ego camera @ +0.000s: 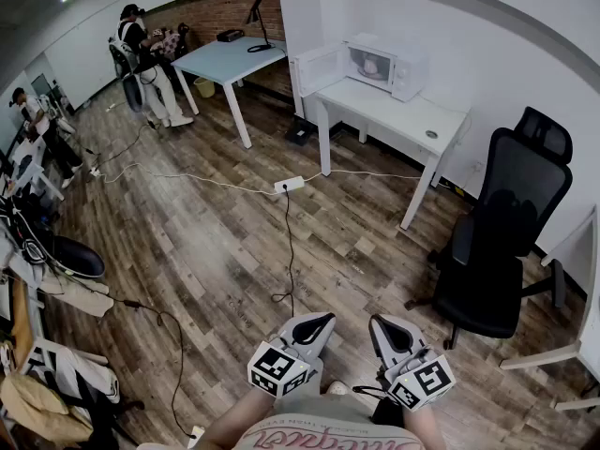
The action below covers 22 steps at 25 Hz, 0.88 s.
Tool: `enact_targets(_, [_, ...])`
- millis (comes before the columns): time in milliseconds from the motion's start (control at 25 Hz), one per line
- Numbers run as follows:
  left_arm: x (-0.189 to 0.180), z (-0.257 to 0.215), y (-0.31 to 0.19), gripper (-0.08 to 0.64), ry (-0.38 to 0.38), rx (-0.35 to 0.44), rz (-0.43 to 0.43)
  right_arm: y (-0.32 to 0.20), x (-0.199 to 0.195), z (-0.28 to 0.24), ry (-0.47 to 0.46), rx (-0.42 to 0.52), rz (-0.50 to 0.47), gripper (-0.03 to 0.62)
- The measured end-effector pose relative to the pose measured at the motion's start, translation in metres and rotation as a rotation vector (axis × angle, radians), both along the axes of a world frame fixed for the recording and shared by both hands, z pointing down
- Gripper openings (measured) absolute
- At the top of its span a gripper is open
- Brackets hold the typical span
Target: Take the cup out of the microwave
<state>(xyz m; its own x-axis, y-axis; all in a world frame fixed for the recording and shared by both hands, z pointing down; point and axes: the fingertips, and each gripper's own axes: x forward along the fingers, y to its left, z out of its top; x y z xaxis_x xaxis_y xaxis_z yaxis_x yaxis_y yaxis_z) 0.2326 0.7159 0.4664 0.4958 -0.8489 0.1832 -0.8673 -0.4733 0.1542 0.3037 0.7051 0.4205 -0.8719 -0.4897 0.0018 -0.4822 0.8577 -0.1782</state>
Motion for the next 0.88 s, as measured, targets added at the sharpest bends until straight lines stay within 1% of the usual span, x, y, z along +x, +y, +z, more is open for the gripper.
enact_targets(120, [-0.006, -0.005, 0.009, 0.005, -0.034, 0.031, 0.006, 0.011, -0.002, -0.003, -0.008, 0.018, 0.016, 0.012])
enact_targets(200, [-0.019, -0.010, 0.013, 0.005, -0.037, 0.050, -0.005, 0.019, -0.008, -0.005, -0.010, 0.025, 0.028, 0.012])
enact_targets(280, [-0.040, -0.014, 0.017, 0.005, -0.030, 0.071, -0.029, 0.025, -0.019, -0.007, -0.005, 0.032, 0.037, 0.012])
enact_targets(360, [-0.070, -0.020, 0.017, 0.005, -0.034, 0.095, -0.053, 0.028, -0.038, -0.010, 0.000, 0.043, 0.047, 0.011])
enact_targets(480, [-0.122, -0.029, 0.018, 0.005, -0.066, 0.126, -0.074, 0.031, -0.078, -0.016, -0.006, 0.057, 0.063, 0.012])
enact_targets(600, [-0.168, -0.033, 0.019, 0.005, -0.080, 0.147, -0.066, 0.036, -0.129, -0.023, -0.031, 0.063, 0.075, 0.012])
enact_targets(760, [-0.213, -0.037, 0.024, 0.005, -0.081, 0.172, -0.007, 0.044, -0.187, -0.031, -0.107, 0.054, 0.136, 0.014])
enact_targets(800, [-0.222, -0.038, 0.024, 0.005, -0.083, 0.177, 0.011, 0.046, -0.201, -0.032, -0.109, 0.054, 0.143, 0.014])
enact_targets(880, [-0.239, -0.039, 0.023, 0.005, -0.086, 0.186, 0.043, 0.049, -0.228, -0.031, -0.082, 0.062, 0.156, 0.014])
